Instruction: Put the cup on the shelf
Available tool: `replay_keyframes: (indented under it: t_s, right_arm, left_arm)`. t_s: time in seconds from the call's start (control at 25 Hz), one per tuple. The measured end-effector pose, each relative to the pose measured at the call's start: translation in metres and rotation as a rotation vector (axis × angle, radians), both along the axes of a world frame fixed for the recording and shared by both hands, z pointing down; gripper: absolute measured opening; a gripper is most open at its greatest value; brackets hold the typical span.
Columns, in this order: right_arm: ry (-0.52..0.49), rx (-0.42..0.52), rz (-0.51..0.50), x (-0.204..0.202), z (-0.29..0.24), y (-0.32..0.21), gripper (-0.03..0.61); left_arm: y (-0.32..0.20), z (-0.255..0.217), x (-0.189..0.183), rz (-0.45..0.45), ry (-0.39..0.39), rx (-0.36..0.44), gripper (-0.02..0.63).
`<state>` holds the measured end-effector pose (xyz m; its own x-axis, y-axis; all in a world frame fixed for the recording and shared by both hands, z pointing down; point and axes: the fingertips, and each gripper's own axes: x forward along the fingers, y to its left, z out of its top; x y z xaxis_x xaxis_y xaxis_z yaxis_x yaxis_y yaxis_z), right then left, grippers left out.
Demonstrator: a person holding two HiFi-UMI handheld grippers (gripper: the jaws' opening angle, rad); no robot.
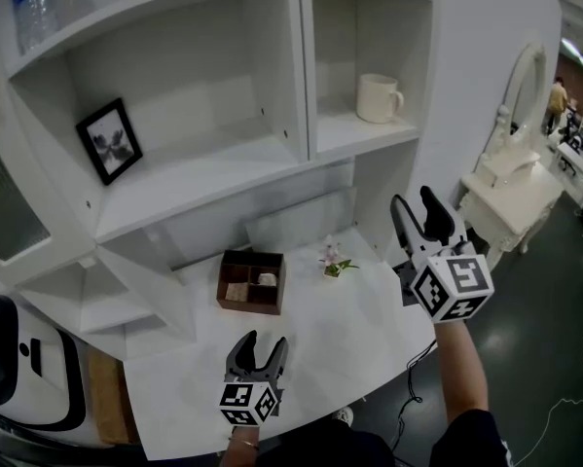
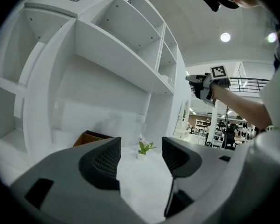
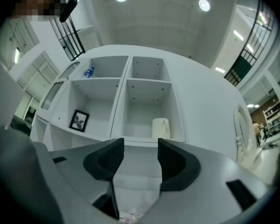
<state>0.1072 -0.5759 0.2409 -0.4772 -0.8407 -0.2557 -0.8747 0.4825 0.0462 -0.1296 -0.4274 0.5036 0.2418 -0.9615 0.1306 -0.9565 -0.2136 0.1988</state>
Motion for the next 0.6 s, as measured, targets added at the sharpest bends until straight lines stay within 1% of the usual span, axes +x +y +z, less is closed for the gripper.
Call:
replay_keyframes:
  t_s: [0.08,0.16,0.36,0.6]
  right_arm:
    - [0.063,0.023,0.022,-0.007,0.01,0.016,0.232]
    - [0.101,0.026,0.025,-0.016,0.02,0.031,0.232]
    - [0.138,0.003,0.026,-0.029,0.052,0.065,0.232]
    - [0.15,-0.074,0.029,-0.04,0.099,0.101,0.232]
  left_arm:
    - [0.007,0.0,-0.002,0.01,0.002,0.002,0.276]
    - [0.014,0.0,-0.004,0.02,0.003,0.003,0.276]
    - [0.033,-0.003,-0.009,0.043,-0.001,0.024,0.276]
    - [0.056,-0.003,-0.02,0.043,0.003,0.041,0.276]
